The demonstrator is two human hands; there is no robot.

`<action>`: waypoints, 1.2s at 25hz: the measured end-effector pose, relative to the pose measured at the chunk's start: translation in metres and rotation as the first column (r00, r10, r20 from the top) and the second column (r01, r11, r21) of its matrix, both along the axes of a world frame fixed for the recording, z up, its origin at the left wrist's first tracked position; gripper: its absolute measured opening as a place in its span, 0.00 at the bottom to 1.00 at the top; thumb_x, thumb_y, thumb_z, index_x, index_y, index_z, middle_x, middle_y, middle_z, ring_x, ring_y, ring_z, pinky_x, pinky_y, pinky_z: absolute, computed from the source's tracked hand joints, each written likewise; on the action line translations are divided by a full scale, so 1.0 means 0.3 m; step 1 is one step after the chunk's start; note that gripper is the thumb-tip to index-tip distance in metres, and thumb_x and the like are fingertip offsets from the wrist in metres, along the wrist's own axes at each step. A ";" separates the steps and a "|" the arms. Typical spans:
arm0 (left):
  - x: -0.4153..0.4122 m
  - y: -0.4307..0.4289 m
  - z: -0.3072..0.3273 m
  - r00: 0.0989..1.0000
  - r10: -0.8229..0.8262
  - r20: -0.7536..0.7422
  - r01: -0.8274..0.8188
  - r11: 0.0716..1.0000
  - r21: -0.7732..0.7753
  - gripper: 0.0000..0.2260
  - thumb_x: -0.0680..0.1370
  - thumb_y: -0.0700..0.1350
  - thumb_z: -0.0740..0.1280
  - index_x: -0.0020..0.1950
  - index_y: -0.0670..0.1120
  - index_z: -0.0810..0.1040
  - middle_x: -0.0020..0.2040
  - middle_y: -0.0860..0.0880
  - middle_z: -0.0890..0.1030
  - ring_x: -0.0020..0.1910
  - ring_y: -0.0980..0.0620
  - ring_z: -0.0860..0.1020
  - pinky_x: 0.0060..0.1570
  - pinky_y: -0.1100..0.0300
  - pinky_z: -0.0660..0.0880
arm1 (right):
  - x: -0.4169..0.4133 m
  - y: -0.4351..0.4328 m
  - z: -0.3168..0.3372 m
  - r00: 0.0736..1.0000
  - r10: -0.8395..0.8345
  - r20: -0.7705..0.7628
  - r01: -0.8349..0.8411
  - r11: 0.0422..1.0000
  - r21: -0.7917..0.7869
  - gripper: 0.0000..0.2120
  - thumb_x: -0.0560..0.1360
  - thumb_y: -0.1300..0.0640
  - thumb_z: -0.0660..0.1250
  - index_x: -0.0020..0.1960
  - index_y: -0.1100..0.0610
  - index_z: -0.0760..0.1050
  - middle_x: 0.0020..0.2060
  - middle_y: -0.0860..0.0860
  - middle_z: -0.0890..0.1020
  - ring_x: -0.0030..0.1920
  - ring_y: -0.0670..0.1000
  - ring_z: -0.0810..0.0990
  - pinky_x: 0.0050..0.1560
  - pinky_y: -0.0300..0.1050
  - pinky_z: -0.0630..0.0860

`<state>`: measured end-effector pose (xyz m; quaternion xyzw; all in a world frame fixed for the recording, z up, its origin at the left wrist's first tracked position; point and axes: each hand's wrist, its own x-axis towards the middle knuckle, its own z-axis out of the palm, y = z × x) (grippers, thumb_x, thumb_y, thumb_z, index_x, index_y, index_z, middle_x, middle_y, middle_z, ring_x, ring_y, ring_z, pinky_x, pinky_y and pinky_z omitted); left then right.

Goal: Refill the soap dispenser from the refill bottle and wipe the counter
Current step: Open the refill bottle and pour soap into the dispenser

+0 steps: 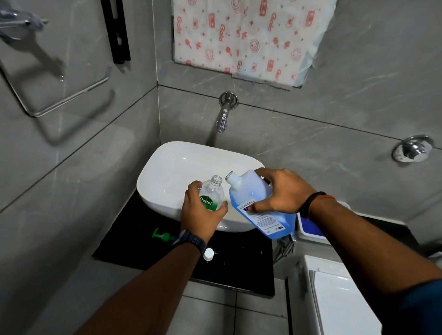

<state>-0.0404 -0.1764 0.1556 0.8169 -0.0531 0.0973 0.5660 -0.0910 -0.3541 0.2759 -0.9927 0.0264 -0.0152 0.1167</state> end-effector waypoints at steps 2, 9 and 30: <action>-0.005 -0.006 0.003 1.000 0.001 -0.005 0.000 1.000 0.004 0.32 0.60 0.50 0.78 0.59 0.49 0.67 0.56 0.49 0.77 0.52 0.45 0.77 0.48 0.54 0.76 | 0.006 -0.003 0.017 1.000 0.010 -0.011 -0.010 1.000 -0.024 0.37 0.54 0.31 0.71 0.58 0.47 0.74 0.45 0.49 0.83 0.44 0.55 0.79 0.45 0.49 0.77; -0.016 -0.024 0.018 0.999 -0.051 -0.014 0.051 0.998 0.030 0.31 0.61 0.50 0.77 0.60 0.51 0.67 0.56 0.50 0.76 0.53 0.46 0.76 0.48 0.55 0.74 | 0.015 -0.009 0.072 0.996 0.053 -0.074 -0.059 0.994 -0.090 0.37 0.56 0.32 0.73 0.61 0.47 0.74 0.47 0.50 0.83 0.43 0.54 0.79 0.43 0.47 0.76; -0.013 -0.026 0.056 0.995 -0.088 -0.041 0.090 0.994 0.063 0.32 0.63 0.50 0.76 0.63 0.52 0.67 0.58 0.49 0.75 0.56 0.45 0.76 0.53 0.51 0.76 | 0.046 0.000 0.166 0.980 0.095 -0.174 -0.136 0.961 -0.242 0.39 0.55 0.28 0.69 0.61 0.46 0.73 0.44 0.48 0.83 0.41 0.54 0.79 0.41 0.46 0.76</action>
